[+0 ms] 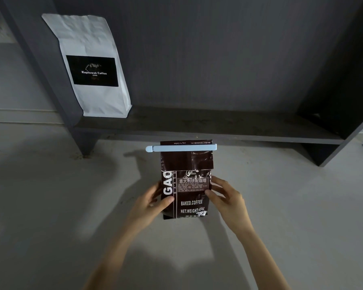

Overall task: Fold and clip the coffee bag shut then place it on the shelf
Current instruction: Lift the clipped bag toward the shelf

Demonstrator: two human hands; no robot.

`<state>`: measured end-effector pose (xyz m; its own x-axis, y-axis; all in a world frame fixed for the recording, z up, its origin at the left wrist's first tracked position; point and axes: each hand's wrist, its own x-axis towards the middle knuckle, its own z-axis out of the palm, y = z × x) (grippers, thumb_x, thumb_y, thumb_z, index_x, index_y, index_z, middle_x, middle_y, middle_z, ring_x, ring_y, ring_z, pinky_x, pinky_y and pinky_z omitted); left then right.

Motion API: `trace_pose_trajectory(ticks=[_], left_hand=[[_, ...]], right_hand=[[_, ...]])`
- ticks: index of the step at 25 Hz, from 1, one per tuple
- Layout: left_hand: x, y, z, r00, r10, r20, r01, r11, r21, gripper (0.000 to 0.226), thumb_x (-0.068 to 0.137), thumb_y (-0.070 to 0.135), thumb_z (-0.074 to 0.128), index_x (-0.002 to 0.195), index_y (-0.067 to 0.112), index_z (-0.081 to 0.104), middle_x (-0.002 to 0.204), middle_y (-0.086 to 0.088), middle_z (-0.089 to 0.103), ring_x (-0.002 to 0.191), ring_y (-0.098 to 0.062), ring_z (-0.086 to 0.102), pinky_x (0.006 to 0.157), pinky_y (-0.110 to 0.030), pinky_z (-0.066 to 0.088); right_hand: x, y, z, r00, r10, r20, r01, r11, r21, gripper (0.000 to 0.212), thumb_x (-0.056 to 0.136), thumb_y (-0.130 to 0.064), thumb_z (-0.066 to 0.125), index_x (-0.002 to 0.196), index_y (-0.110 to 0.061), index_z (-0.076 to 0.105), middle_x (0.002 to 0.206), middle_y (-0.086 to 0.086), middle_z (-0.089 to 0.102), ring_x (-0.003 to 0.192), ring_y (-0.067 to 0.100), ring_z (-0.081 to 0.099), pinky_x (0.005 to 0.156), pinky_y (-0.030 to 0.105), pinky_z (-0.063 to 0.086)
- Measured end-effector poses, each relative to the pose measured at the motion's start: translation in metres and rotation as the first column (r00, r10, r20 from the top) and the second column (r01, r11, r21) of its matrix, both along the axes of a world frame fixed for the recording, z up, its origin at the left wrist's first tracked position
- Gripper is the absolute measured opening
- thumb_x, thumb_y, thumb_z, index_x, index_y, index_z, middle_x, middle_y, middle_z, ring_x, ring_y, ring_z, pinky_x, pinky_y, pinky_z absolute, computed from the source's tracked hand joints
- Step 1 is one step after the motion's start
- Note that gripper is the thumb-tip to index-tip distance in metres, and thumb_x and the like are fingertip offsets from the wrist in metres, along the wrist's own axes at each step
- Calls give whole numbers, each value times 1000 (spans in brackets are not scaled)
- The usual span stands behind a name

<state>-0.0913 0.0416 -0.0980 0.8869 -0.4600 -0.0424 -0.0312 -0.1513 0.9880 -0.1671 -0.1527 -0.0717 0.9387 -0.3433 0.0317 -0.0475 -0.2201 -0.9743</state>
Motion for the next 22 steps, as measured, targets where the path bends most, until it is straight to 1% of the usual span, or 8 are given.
trace_pose_trajectory(ticks=[2,4,8,12,16,17,20,22], left_hand=[[0,1,0,1000,-8,3,8,1000,1,70,53,52,67,117,27,51,100,30,66,105,8,56,88,-11,44],[0,2,1,1000,-13,25,13,1000,14,59,54,52,68,109,33,55,95,38,65,102,10,56,82,-6,44],[-6,-1,6,988,81,133,-89,994,57,32,63,49,64,94,41,62,85,39,66,91,10,61,79,-7,46],[-11,-5,8,952,221,213,-231,973,25,33,65,46,71,96,35,67,75,41,64,83,12,62,74,-6,47],[-1,-6,26,940,237,246,-247,969,9,28,75,19,67,95,38,64,71,41,63,78,13,62,69,-4,47],[3,-7,32,938,246,244,-253,968,-5,29,75,15,66,96,36,64,69,41,63,77,14,61,67,-2,46],[19,-6,53,929,294,224,-283,956,-79,34,72,20,67,106,21,63,80,32,67,78,14,61,69,-2,46],[32,-6,67,896,356,266,-348,934,-77,39,71,22,69,109,19,61,89,20,67,73,20,58,68,1,44]], right_hand=[[0,0,0,1000,-10,0,10,1000,-5,33,82,-8,60,102,-34,56,106,-6,64,95,-5,61,73,2,46],[0,1,1,1000,-23,-8,23,1000,-5,31,82,-9,60,106,-27,57,107,-5,64,97,-1,60,69,-1,43],[1,5,3,997,-77,15,78,996,-41,30,81,-7,61,109,-17,61,103,-6,66,83,-19,58,67,-3,42],[6,11,8,988,-148,39,148,989,-6,26,81,0,59,103,-13,65,94,-9,65,66,-19,59,56,-3,43],[19,19,17,974,-219,65,221,975,-32,24,81,-7,60,101,-18,66,90,-6,69,73,-16,60,70,6,50],[23,20,22,971,-226,77,228,973,-20,24,81,-7,60,102,-17,66,89,-6,68,71,-17,59,68,5,50],[40,24,43,970,-200,137,204,979,-17,24,83,-6,57,106,-12,63,91,-7,64,69,-19,58,56,-1,45],[52,24,59,967,-180,180,193,980,-56,24,84,-7,56,107,-12,63,92,-6,65,69,-18,58,58,-1,45]])
